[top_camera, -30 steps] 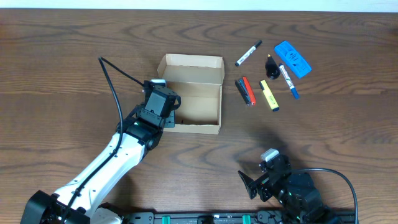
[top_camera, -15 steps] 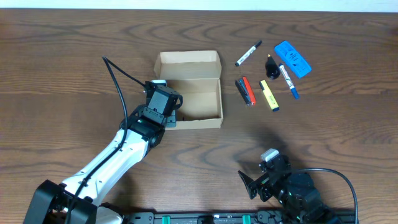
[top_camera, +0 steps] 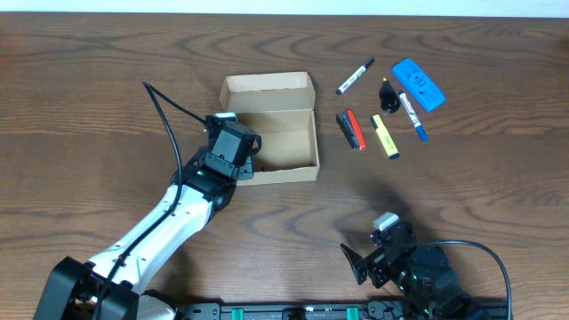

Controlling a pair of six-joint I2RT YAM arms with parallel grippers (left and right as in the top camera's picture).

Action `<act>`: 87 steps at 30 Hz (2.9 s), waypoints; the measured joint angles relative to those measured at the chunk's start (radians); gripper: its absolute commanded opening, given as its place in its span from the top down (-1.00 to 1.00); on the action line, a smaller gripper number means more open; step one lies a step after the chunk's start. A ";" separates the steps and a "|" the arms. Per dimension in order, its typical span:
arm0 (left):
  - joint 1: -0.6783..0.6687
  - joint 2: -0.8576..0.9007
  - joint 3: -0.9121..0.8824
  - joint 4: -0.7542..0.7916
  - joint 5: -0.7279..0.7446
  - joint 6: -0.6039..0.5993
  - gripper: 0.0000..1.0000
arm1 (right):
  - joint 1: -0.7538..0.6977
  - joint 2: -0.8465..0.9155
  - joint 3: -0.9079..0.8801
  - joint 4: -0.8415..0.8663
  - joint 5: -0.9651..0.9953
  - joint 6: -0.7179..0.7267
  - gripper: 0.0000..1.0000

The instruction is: Pack container

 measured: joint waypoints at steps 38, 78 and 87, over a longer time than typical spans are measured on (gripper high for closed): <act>0.000 -0.552 0.285 -0.690 0.109 0.509 -0.90 | 0.000 0.000 0.000 0.000 0.000 0.000 -0.99; 0.000 -0.552 0.285 -0.690 0.113 0.509 -0.90 | -0.107 0.376 0.142 0.331 -0.167 0.315 -0.98; 0.000 -0.552 0.285 -0.691 0.113 0.509 -0.90 | -0.330 0.851 0.589 0.234 -0.169 0.050 -0.99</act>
